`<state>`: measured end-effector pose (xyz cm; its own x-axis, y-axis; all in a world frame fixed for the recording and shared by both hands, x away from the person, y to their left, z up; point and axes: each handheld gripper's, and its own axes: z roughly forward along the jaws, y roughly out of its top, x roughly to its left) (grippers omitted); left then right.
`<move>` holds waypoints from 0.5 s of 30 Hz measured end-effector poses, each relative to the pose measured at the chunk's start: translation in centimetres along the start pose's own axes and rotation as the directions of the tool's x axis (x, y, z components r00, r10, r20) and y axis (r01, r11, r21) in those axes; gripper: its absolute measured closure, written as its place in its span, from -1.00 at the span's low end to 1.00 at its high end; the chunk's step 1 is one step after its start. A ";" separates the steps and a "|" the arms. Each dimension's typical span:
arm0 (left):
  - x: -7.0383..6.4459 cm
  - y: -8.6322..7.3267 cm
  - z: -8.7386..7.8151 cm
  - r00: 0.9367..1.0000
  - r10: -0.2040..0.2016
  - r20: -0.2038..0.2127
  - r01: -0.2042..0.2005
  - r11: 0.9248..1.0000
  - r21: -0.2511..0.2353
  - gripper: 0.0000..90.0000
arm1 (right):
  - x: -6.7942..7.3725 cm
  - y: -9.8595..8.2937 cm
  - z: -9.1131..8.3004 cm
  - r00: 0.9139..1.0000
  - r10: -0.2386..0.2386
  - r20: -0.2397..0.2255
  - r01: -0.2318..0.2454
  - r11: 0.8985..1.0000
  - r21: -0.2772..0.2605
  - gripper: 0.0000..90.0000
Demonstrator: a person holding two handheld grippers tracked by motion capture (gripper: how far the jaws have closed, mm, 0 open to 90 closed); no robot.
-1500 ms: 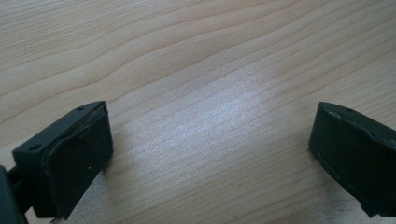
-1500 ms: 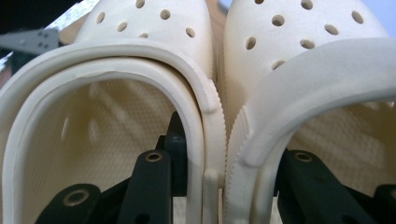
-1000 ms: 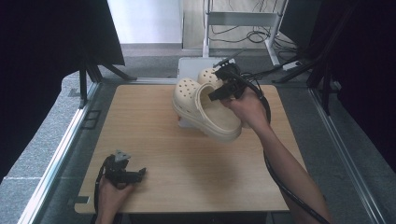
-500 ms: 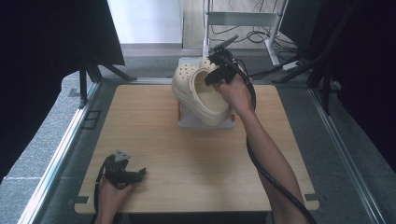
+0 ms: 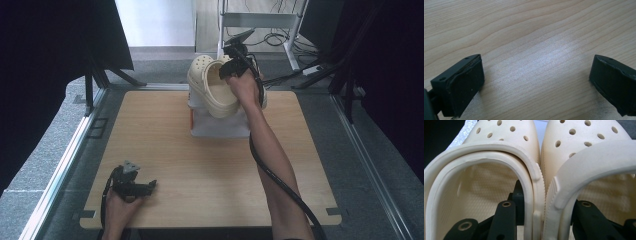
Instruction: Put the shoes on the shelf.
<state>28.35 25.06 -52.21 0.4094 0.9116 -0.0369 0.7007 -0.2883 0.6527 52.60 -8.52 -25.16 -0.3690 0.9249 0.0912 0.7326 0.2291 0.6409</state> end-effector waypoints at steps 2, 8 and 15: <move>0.0 0.0 0.0 1.000 0.000 0.000 0.000 1.000 0.000 -1.00 | -0.2 0.4 0.5 1.000 0.015 0.008 -0.015 1.000 -0.002 0.47; 0.0 0.0 0.0 1.000 0.001 0.003 -0.001 1.000 0.000 -1.00 | -0.6 1.3 2.2 0.998 0.065 0.021 -0.065 0.998 -0.012 0.47; 0.0 0.0 0.0 1.000 0.003 0.005 -0.003 1.000 0.001 -1.00 | -1.0 2.2 4.4 0.993 0.111 0.051 -0.110 0.994 -0.025 0.47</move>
<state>28.41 25.07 -52.20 0.4140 0.9095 -0.0388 0.7001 -0.2908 0.6521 57.05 -7.61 -27.21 -0.2557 0.9590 0.1224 0.7538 0.1186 0.6463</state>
